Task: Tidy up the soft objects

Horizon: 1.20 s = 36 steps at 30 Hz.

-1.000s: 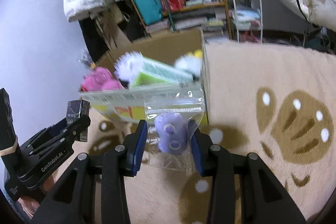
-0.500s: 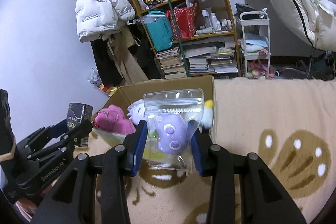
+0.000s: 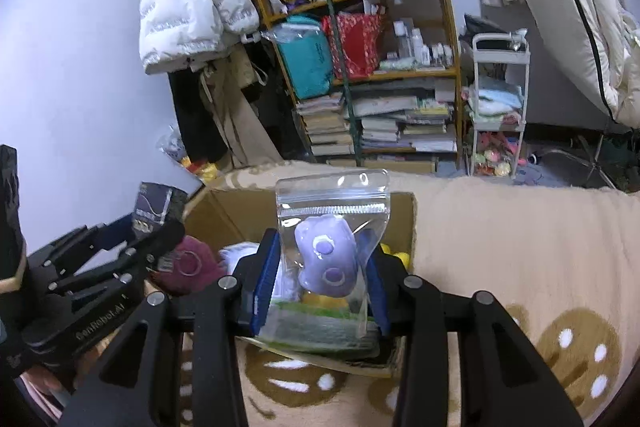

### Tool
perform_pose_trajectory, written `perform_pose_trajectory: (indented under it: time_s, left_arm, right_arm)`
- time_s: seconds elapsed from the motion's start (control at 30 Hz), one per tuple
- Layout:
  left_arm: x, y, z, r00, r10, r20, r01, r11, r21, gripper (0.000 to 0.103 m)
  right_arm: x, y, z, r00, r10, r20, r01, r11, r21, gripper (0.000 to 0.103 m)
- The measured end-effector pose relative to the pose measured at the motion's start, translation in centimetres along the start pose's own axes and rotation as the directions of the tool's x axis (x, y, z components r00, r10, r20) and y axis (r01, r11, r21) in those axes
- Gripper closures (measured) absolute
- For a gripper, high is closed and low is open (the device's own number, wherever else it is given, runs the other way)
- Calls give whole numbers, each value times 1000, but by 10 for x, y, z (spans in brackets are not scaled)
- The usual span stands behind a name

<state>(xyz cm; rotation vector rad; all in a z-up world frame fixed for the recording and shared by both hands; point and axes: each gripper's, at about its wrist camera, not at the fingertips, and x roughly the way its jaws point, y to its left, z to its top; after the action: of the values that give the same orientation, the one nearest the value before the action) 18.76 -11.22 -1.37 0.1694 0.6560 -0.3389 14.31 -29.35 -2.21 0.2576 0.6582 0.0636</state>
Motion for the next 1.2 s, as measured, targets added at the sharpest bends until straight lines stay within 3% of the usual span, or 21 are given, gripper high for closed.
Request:
perform_pose_trajectory:
  time_s: [0.1,0.17,0.23,0.6,0.83,1.03,1.2]
  left_arm:
    - [9,2,0,1000,6,-23,-6,1000,-3,56]
    - [10,5,0,1000,23,-9,-23,1000,-5,47]
    - [7,8,-1,999,37,13,-36,999,-17,32]
    - [-22,20,-7,996,81,25,-80,997,-17,14]
    - [-70,25,-12,989,127,77,-127,992,-4,7]
    - [-114,34,-19,980,152,129,-149,988,-25,2]
    - [-144,42,-26,973,158,167,-150,987,-55,1]
  right_arm:
    - [10,-13,-3,1000,10,-29,-8,999,48,59]
    - [14,-21,-4,999,24,-38,-21,996,83,59]
    - [15,-25,-4,999,26,-34,-23,995,99,57]
    - [-18,-33,-1,998,9,59,-16,991,133,28]
    - [-49,-17,-5,997,-1,80,-6,997,77,18]
    - [-81,0,-7,993,-11,121,8,1000,27,1]
    - [-110,14,-11,985,-33,167,36,999,-10,0]
